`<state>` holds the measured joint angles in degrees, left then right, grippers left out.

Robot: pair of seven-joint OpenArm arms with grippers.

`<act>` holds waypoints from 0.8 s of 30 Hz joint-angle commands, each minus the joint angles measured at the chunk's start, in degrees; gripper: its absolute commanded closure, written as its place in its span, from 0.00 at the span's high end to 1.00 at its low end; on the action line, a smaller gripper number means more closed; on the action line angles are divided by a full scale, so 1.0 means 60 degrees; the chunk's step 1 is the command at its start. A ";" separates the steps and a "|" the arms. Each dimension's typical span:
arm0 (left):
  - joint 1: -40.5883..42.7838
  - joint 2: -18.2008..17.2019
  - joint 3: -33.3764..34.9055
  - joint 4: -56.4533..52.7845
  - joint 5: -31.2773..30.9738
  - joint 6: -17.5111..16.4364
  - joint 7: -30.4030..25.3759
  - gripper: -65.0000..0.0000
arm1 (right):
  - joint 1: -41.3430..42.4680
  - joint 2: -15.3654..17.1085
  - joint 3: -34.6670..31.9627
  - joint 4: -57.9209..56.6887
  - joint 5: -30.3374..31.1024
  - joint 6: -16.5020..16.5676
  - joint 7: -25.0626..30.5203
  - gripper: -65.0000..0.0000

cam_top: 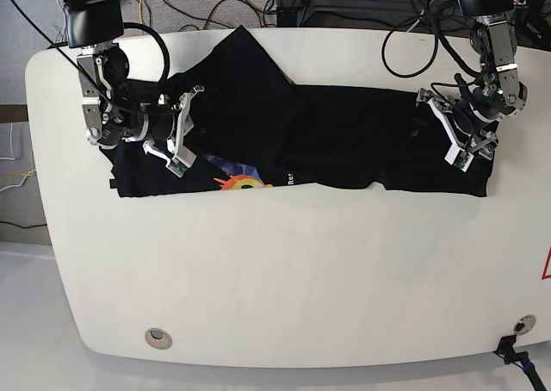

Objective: Fold the T-shirt properly
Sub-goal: 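Regrasp the folded shirt edges with both grippers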

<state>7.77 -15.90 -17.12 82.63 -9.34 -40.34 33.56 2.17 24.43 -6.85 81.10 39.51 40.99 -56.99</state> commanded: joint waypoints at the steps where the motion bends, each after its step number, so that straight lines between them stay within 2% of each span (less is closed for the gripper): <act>1: -0.0159 -0.0126 -0.0010 -0.0006 0.0349 0.0056 0.0465 1.00 | 0.0216 0.0098 -0.0272 -0.0425 -0.0584 -0.0165 0.0231 0.00; 9: -0.0555 -0.0170 -0.0025 0.0009 0.0349 0.0056 0.0480 1.00 | 0.0451 0.0127 -0.0389 0.0278 -0.0584 -0.0165 0.0319 0.00; 14: -0.0555 -0.0302 -0.0040 -0.0006 0.0905 0.0056 0.0480 1.00 | 0.0465 0.0288 0.0124 -0.0396 -0.0599 -0.0231 0.0627 0.00; 20: -0.0555 -0.0288 -0.0040 0.0170 0.0905 0.0056 0.0480 1.00 | 0.0480 0.0303 0.0138 -0.0337 -0.0555 -0.0334 0.0729 0.00; 24: -0.0555 -0.0288 -0.0054 0.1020 0.0905 0.0056 0.0509 1.00 | 0.0480 0.0288 0.0168 0.0835 -0.0526 -0.0349 0.0671 0.00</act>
<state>5.06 -16.51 -17.06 84.71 -4.71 -40.49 36.77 4.12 25.10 -6.57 80.38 38.33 39.90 -51.59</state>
